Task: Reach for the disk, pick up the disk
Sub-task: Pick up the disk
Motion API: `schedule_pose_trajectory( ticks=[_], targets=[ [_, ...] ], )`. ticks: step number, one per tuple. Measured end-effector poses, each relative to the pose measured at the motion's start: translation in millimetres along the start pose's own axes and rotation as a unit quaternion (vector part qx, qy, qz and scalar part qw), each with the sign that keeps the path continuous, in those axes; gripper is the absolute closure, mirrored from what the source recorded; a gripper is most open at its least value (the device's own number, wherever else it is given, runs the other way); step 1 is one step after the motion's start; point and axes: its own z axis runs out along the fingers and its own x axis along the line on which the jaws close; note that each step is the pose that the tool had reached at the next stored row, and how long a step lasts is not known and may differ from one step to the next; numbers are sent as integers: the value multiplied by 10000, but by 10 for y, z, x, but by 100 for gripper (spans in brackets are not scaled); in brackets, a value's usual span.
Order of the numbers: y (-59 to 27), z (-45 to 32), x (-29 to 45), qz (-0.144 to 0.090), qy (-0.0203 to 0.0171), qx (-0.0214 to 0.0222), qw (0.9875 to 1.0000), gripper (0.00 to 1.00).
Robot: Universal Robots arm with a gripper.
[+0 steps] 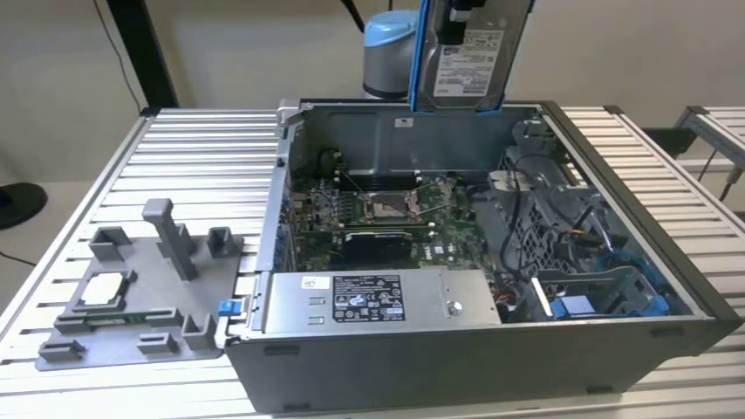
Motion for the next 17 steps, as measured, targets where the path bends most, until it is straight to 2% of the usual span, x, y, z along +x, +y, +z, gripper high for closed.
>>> schedule_pose_trajectory(
  ticks=[8, 14, 17],
  targets=[
    [-344, -1, 3, 0, 0, 1, 10000, 100],
    [-361, -1, 3, -1, 0, 0, 10000, 100],
    [-448, -1, 4, 0, 0, 0, 10000, 100]
  ],
)
